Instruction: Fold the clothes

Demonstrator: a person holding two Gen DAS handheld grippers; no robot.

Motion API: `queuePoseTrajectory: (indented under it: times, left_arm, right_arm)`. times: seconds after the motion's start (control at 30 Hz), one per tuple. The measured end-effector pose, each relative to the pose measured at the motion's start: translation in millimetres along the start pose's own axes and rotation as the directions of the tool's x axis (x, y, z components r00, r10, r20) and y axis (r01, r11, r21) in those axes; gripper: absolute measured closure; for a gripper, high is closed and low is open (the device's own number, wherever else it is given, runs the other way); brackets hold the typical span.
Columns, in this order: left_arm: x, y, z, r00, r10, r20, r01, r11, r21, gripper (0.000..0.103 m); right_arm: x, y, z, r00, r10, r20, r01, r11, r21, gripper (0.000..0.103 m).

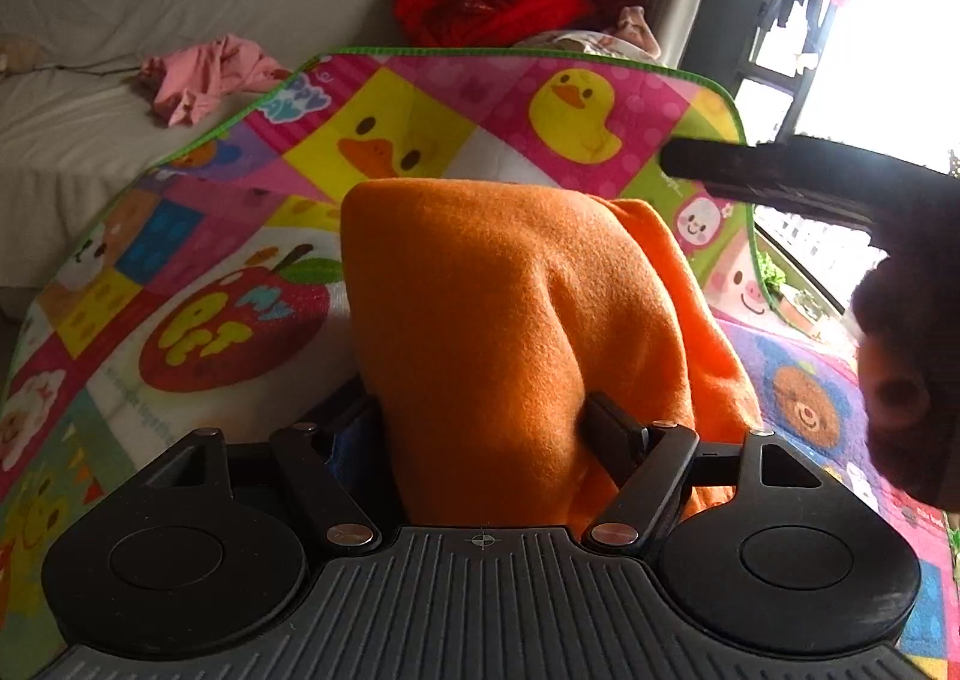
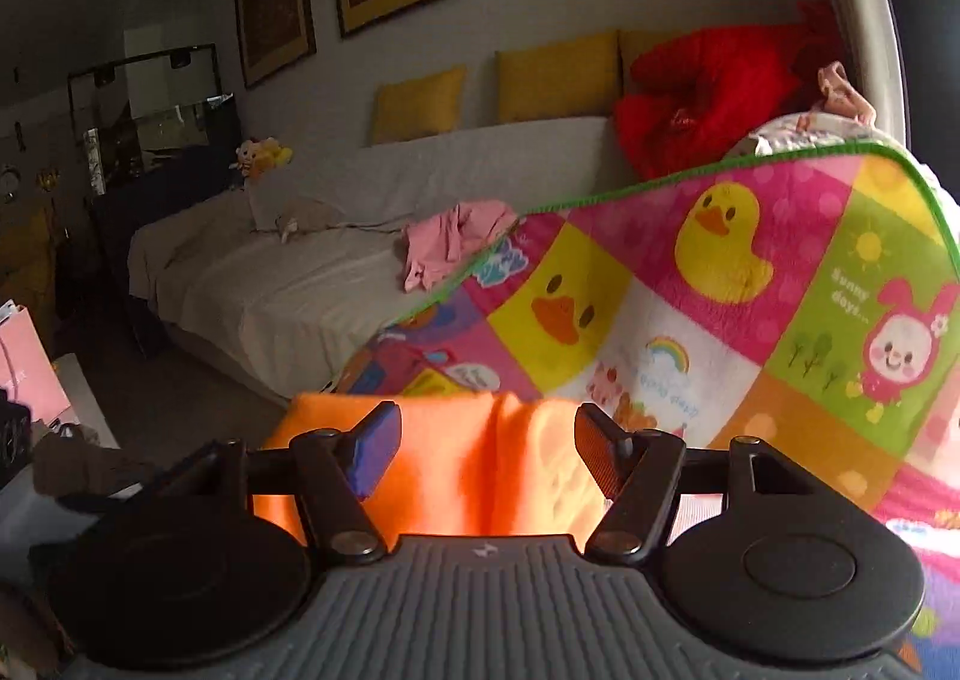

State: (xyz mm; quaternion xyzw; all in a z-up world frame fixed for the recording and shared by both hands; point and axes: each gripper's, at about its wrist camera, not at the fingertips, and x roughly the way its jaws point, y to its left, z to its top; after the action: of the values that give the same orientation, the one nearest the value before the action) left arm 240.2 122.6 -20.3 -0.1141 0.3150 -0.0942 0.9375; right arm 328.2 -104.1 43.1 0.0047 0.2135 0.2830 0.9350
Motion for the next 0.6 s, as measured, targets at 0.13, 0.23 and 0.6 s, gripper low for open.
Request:
queuePoseTrajectory:
  times: [0.13, 0.23, 0.6]
  left_arm:
    - [0, 1, -1, 1.0, -0.003, -0.003, 0.003, 1.0, 0.001, 0.022]
    - [-6, -1, 2, 1.0, 0.0, 0.011, 0.0, 1.0, 0.008, 0.021]
    - [-29, -14, 13, 0.997, 0.011, 0.074, -0.014, 0.999, 0.04, 0.021]
  right_arm:
    - [49, 5, 13, 0.998, -0.061, -0.016, 0.06, 0.998, -0.008, 0.038]
    - [81, 6, -4, 0.982, -0.125, -0.141, 0.121, 0.992, -0.034, 0.038]
    - [64, -9, -43, 0.972, -0.139, -0.19, 0.135, 0.99, -0.034, 0.038]
